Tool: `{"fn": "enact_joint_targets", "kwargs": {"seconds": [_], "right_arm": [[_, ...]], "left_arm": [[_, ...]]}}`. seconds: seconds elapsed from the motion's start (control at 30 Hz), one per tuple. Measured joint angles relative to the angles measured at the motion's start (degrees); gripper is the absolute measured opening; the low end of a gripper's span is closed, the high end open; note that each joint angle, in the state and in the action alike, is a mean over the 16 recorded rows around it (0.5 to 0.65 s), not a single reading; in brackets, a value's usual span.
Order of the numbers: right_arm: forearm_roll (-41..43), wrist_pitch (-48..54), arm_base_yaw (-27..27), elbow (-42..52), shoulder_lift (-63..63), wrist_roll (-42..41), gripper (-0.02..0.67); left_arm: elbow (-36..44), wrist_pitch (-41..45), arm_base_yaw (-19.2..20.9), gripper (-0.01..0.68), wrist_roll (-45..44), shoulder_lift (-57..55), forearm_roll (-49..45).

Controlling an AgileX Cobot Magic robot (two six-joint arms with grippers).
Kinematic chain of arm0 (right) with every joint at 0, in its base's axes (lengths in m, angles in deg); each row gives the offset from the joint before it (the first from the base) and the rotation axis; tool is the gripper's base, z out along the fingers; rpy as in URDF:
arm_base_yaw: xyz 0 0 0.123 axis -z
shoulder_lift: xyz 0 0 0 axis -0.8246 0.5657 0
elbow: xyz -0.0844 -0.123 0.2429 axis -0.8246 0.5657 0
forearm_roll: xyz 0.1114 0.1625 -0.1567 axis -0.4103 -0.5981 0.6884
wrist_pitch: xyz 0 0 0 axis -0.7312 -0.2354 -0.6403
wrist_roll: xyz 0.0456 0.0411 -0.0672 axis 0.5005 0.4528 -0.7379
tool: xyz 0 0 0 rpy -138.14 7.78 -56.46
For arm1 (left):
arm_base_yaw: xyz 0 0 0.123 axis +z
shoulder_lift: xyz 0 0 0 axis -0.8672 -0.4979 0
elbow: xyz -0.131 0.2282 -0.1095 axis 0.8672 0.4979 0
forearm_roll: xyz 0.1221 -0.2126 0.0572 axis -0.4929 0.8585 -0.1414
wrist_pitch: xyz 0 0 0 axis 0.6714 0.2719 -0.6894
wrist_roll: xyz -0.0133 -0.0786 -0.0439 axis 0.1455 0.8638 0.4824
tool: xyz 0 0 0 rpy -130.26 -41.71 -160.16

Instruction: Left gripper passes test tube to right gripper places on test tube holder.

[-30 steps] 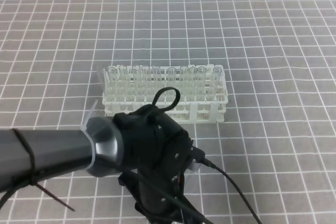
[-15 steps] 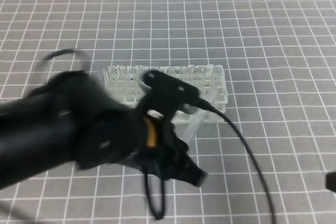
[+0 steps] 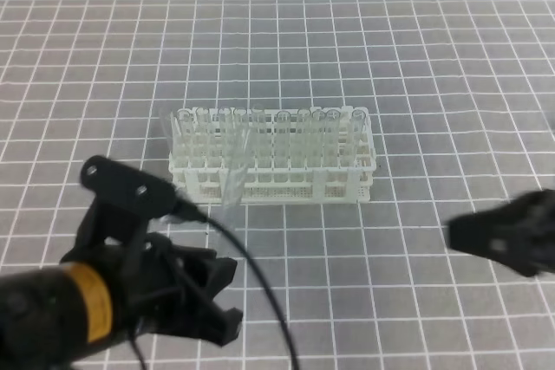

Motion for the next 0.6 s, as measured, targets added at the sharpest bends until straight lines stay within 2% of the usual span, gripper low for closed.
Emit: {"fn": "enact_joint_targets", "kwargs": {"seconds": [0.3,0.6], "right_arm": [[8.91,-6.86,-16.16,-8.34,9.01,5.17,-0.013],[19.92,-19.34,-25.53,-7.49,6.59,7.57,-0.013]], "left_arm": [[8.07,-14.85,0.61,0.068,0.76,5.02,-1.79],[11.36,-28.32,0.61,0.068,0.27,3.30,-2.94]]}}
